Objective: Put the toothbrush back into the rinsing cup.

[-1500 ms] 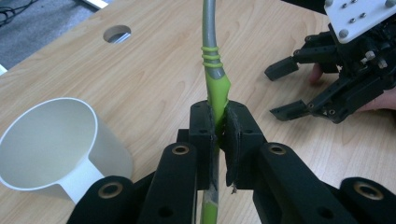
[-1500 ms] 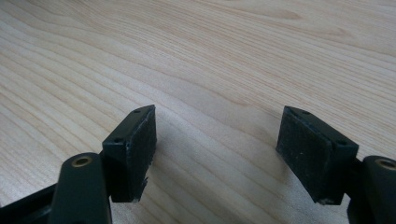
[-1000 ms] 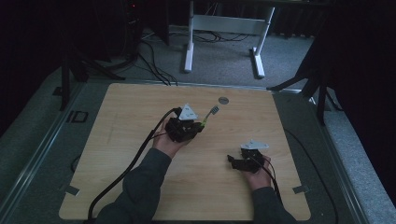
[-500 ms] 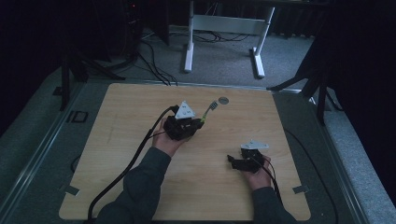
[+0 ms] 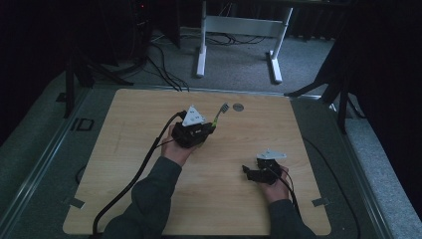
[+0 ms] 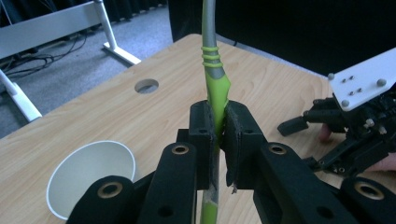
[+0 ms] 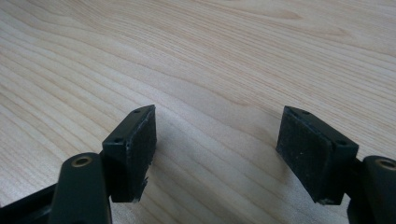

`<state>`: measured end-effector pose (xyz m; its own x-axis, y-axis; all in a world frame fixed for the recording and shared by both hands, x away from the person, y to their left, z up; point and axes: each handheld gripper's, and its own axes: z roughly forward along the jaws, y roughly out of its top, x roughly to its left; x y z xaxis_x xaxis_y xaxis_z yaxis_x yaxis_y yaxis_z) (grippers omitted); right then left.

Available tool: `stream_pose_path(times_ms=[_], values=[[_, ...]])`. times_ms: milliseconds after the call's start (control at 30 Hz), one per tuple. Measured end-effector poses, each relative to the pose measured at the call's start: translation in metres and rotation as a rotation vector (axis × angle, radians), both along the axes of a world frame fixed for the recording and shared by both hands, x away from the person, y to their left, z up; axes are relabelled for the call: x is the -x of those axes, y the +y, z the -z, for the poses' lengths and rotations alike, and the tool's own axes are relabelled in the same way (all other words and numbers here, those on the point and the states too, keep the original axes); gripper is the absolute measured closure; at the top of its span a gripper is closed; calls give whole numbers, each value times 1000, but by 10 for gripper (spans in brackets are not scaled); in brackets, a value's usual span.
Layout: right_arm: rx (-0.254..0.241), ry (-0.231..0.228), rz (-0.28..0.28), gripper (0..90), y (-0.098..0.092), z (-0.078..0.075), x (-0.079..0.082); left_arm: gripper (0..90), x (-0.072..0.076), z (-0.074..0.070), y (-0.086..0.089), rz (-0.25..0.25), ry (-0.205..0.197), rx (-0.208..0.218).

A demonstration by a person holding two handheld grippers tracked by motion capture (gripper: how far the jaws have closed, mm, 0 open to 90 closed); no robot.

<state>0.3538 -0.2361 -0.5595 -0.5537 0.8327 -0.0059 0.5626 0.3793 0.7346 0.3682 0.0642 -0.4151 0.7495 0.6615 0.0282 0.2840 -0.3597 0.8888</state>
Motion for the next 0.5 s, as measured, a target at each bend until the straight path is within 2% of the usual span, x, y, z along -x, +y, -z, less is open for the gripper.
stream_pose_path(times_ms=[300,500], values=[[0,0,0,279,0,0,0,827,-1,3,10,-40,-7,50],[0,0,0,279,0,0,0,827,-2,2,13,-61,-25,62]])
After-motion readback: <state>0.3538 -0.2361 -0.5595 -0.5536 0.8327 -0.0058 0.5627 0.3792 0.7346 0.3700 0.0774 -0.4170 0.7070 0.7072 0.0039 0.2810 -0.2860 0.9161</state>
